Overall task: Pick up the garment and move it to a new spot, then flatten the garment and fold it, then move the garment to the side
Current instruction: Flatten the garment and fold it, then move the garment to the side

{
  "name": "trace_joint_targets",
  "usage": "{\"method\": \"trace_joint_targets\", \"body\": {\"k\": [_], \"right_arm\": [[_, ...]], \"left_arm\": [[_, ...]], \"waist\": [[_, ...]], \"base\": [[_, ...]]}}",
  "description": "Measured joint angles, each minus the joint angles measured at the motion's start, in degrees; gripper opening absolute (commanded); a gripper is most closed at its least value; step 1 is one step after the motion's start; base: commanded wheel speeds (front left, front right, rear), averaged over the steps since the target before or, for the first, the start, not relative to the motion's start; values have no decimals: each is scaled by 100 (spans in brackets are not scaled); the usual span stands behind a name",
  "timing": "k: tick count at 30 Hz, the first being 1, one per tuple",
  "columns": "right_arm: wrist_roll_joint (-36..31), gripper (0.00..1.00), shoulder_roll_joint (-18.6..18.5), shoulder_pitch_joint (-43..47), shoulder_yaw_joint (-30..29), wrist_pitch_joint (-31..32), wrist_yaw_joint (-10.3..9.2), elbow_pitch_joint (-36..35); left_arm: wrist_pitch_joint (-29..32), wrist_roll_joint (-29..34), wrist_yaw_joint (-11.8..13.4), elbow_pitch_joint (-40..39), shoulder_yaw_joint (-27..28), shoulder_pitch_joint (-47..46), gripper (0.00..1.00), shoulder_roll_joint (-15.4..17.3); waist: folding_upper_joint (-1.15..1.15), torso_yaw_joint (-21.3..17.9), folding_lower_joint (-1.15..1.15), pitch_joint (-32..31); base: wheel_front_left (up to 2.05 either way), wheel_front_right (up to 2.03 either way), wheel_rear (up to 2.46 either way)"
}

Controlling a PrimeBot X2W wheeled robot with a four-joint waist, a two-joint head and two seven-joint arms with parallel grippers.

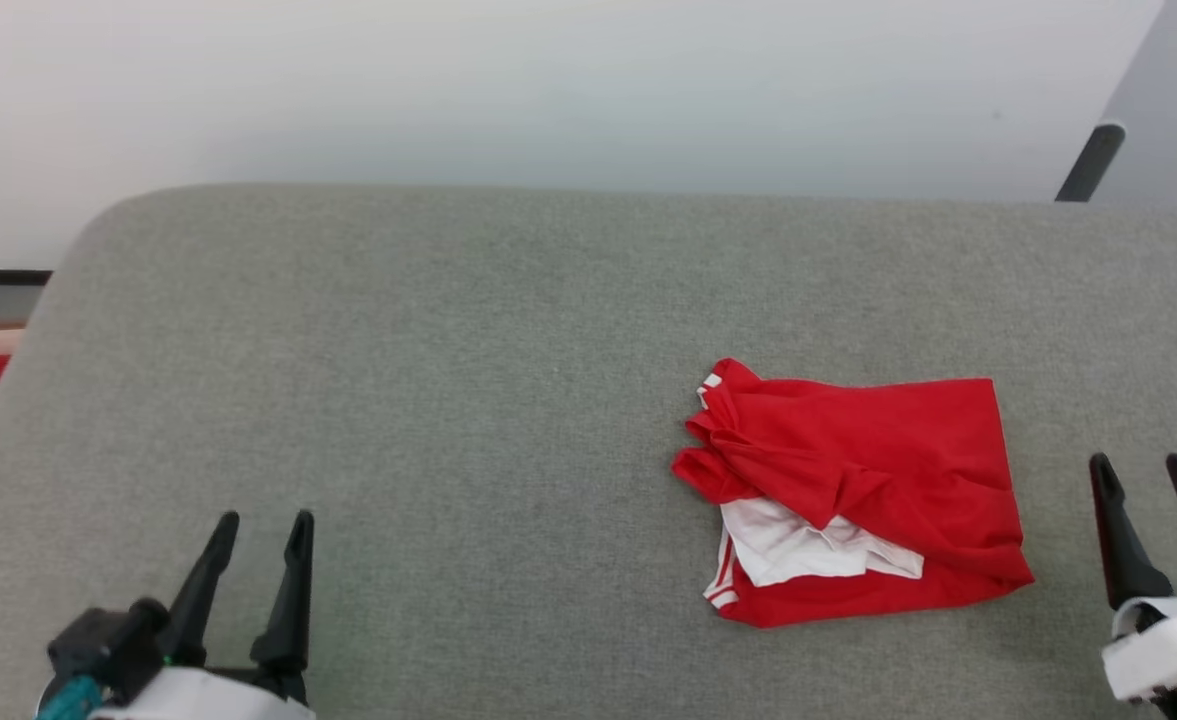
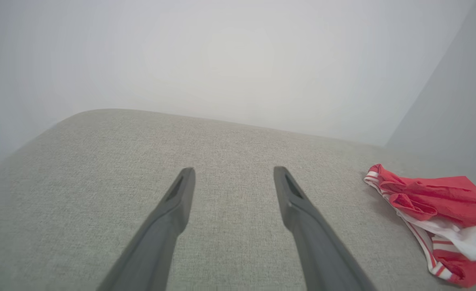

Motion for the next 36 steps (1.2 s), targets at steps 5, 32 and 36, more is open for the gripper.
{"method": "trace_joint_targets", "body": {"k": [5,32,36], "right_arm": [[-169,100,138,433,-348,178,0,-503],[-470,100,744,958,-566,573,0,-1444],[-436,100,772,955,-546,583,0,-1415]], "left_arm": [[0,158,0,-265,79,372,100,-73],[0,269,0,-461,94,488,100,-146],[0,264,0,-458,64,453,100,-134]], "waist": [[0,75,0,-84],[0,67,0,55],[0,54,0,70]], "base": [[0,0,0],[0,0,0],[0,0,0]]}}
